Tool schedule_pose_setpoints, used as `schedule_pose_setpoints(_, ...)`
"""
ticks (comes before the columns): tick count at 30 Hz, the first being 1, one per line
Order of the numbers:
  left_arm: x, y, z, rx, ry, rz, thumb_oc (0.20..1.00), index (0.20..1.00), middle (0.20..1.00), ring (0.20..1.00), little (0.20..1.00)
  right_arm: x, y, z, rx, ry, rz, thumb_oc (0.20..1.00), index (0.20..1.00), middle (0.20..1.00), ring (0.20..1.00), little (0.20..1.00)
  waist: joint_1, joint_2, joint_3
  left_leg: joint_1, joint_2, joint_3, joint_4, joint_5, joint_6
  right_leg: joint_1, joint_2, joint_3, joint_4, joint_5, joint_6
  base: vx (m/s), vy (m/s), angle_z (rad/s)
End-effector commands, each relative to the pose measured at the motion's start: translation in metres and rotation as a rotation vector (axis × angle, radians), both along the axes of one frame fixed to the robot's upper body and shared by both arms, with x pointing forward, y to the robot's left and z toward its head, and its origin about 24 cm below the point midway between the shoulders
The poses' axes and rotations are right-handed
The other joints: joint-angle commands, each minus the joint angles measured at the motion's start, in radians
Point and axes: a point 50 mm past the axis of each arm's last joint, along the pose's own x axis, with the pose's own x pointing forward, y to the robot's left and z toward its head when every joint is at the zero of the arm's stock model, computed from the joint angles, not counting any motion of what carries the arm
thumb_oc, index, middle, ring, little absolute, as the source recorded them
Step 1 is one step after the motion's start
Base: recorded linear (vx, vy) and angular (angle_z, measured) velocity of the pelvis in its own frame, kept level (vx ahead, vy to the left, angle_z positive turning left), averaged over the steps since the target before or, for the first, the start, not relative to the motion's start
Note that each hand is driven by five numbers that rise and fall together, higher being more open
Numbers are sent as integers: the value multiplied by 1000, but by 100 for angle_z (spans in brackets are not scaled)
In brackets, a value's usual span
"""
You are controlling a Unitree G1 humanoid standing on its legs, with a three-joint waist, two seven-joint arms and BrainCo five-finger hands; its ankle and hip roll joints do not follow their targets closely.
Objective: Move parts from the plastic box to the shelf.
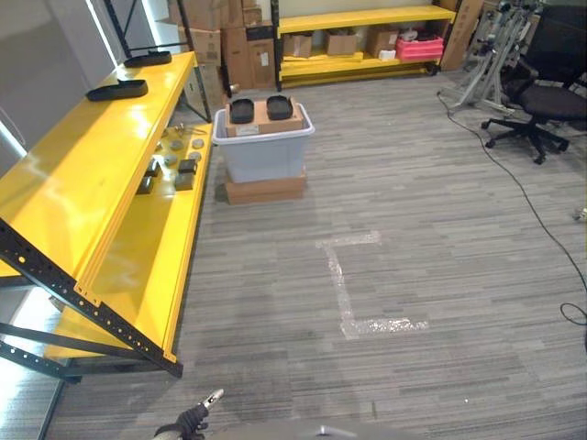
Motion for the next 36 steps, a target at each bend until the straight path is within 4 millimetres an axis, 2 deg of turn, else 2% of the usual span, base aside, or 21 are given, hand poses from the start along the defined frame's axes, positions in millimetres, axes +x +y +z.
schedule_pose_setpoints(1, 17, 4, 3, 22, -50, -23, 1000, 1000, 1000, 1000, 1000, 6, -2, 1, -15, 19, 60, 1000, 1000, 1000, 1000, 1000, -2, -35, 11, 1, -25, -16, -41, -14, -22, 102, -59, -14, -209, 133, 122, 0, 0, 0)
schedule_pose_setpoints(11, 11, 7, 1, 56, 4, 9, 1000, 1000, 1000, 1000, 1000, 6, 0, 0, -14, 29, 78, 1000, 1000, 1000, 1000, 1000, -3, -36, 13, 1, -25, -15, -39, -16, -22, 102, -61, -15, -207, 132, 122, 0, 0, 0)
schedule_pose_setpoints(13, -4, 12, -3, 133, 120, 54, 1000, 1000, 1000, 1000, 1000, 0, 4, -1, -4, 76, 47, 1000, 1000, 1000, 1000, 1000, -4, -37, 4, 11, -25, -13, -41, -17, -21, 113, -61, -13, -212, 131, 119, 70, 9, 0)
schedule_pose_setpoints(19, -5, 12, -4, 177, 151, 55, 1000, 1000, 1000, 1000, 1000, -4, 4, -1, -1, 106, 34, 1000, 1000, 1000, 1000, 1000, -5, -37, 2, 13, -27, -12, -36, -19, -21, 117, -61, -11, -211, 131, 118, 13, 2, 0)
schedule_pose_setpoints(24, -8, 10, -5, 177, 179, 56, 1000, 1000, 1000, 1000, 1000, 3, 6, -1, 8, 74, 93, 1000, 1000, 1000, 1000, 1000, -4, -38, 3, 16, -28, -12, -37, -19, -20, 119, -63, -11, -211, 131, 118, 0, 0, 0)
schedule_pose_setpoints(36, -10, 10, -5, 194, 191, 56, 1000, 1000, 1000, 1000, 1000, -2, 7, -2, 2, 108, 59, 1000, 1000, 1000, 1000, 1000, 0, -39, 8, 23, -29, -10, -35, -22, -18, 125, -67, -15, -204, 129, 119, 0, 0, 0)
